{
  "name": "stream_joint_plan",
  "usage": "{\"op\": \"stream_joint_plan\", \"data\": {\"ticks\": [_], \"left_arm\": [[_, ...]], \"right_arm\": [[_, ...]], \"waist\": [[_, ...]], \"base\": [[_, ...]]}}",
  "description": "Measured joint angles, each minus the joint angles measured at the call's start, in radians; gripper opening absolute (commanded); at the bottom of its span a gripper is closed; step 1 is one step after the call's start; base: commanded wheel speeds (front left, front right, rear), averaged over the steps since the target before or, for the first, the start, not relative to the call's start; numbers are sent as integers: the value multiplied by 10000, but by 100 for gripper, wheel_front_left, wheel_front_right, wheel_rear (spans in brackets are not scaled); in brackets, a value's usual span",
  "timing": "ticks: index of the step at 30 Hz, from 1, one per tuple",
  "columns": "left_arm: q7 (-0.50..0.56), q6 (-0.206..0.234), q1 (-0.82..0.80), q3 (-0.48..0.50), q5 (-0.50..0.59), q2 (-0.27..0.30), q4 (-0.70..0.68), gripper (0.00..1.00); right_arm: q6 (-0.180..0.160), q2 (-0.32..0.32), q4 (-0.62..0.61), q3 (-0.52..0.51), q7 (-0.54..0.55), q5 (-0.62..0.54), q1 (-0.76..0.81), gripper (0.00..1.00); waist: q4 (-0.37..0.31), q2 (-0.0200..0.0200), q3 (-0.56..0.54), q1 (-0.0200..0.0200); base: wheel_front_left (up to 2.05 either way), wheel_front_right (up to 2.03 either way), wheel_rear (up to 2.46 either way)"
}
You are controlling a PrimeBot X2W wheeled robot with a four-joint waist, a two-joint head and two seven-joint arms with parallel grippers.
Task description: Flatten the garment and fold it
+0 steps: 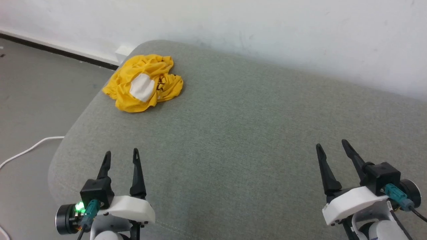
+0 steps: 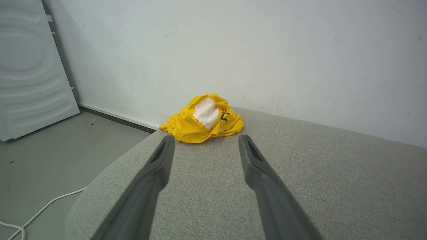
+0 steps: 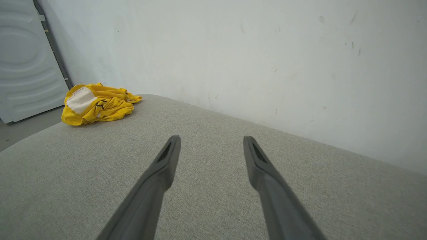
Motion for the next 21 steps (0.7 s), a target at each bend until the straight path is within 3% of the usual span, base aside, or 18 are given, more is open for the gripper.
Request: {"op": "stream_joint_plan", "data": {"ticks": [21], "left_arm": [[-449,244,-25,65,-148,-8,196,100]], "right_arm": [[0,4,161,71,-215,134,-118,100]], "waist": [[1101,0,32,0]], "base": [[0,0,0]]}}
